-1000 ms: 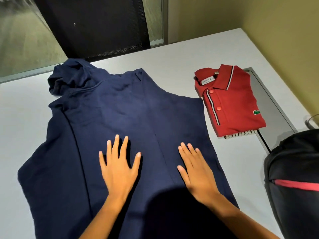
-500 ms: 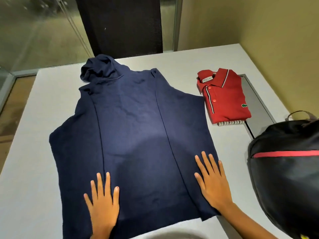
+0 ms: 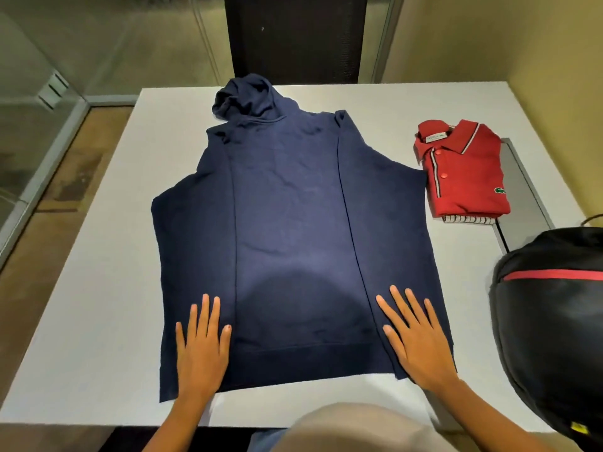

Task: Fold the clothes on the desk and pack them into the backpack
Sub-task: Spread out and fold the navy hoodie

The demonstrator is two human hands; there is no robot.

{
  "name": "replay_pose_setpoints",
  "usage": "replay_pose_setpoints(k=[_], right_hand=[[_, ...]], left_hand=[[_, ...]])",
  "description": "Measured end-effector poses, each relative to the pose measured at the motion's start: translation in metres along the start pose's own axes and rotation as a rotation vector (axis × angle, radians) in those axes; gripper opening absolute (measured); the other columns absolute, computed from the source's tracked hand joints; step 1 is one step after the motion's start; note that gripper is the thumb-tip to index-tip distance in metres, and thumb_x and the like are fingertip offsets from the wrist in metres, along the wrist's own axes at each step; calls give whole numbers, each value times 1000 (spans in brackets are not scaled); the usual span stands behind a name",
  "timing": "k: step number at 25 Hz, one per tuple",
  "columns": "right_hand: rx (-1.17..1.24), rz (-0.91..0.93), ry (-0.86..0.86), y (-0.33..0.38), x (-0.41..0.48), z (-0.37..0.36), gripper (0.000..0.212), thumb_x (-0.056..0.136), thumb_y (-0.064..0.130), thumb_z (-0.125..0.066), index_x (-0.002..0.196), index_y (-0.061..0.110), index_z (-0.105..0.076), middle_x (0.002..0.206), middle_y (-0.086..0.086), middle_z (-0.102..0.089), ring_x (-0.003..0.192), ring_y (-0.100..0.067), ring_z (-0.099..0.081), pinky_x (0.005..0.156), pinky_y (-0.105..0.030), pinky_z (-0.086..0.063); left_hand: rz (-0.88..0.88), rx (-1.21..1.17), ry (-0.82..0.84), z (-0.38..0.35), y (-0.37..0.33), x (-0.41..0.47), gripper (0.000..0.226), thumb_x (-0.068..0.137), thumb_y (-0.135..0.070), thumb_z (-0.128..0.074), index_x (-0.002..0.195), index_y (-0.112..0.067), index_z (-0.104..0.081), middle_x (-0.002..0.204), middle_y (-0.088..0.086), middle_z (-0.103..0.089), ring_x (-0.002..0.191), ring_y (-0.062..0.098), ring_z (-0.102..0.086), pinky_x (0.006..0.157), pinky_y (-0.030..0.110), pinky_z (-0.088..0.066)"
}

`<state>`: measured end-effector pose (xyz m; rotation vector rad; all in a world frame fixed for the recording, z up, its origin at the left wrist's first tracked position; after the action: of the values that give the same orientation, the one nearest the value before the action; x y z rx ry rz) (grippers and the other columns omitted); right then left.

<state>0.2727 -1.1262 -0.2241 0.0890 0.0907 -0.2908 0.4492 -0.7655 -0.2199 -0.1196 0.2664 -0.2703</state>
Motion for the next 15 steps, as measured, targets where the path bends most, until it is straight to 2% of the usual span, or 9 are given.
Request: replay_pose_setpoints(k=[3,5,7,10,12,15], right_hand=[[3,-64,27,-4,-5,2,58,103,50,-6,152,28,-28,160,-2,-24,148,-28,-17,116,-51,-19],[59,-79,8,5,0,8,60,103,50,-7,150,25,-34,158,-4,-29,147,-27,-22,117,-48,-17],[135,-47,-51,29,10,20,58,102,46,-17,144,17,-45,154,-6,-36,144,-26,-29,118,-45,-17],[252,93,-139,82,31,34,49,100,38,-34,136,10,-52,150,-7,-41,141,-25,-34,118,-42,-20],[305,208,-155,124,48,36,45,100,33,-39,134,8,-53,148,-7,-43,140,-25,-36,119,-41,-21],[374,338,-146,180,73,34,39,99,27,-46,132,9,-54,146,-6,-46,137,-24,-39,119,-39,-23]], left_hand=[[-35,-30,-37,2,-6,-9,69,99,-53,-8,148,-13,-36,153,11,-35,140,35,-33,109,58,-28],[-21,-128,-91,8,-8,-12,60,99,-48,-25,146,-14,-41,152,9,-38,141,33,-33,111,55,-25],[20,-275,-180,20,-6,-10,44,99,-29,-48,139,-12,-48,146,9,-47,138,31,-39,114,53,-24],[70,-307,-323,31,10,-3,40,90,-9,-63,129,-5,-57,135,14,-56,128,35,-48,110,54,-33],[204,-312,-368,33,30,-3,44,86,-3,-66,128,0,-55,134,19,-54,122,39,-52,104,55,-40],[437,-453,-296,34,45,-9,52,90,-8,-62,137,3,-43,139,22,-44,118,41,-52,95,52,-47]])
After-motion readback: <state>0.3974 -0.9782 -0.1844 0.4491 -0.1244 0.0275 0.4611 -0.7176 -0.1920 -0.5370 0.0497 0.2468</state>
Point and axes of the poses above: each hand's wrist, its own x-axis towards the middle knuckle, its own z-axis out of the back of the hand, y = z × x, the point moved 5 cm from there along x, towards the middle knuckle
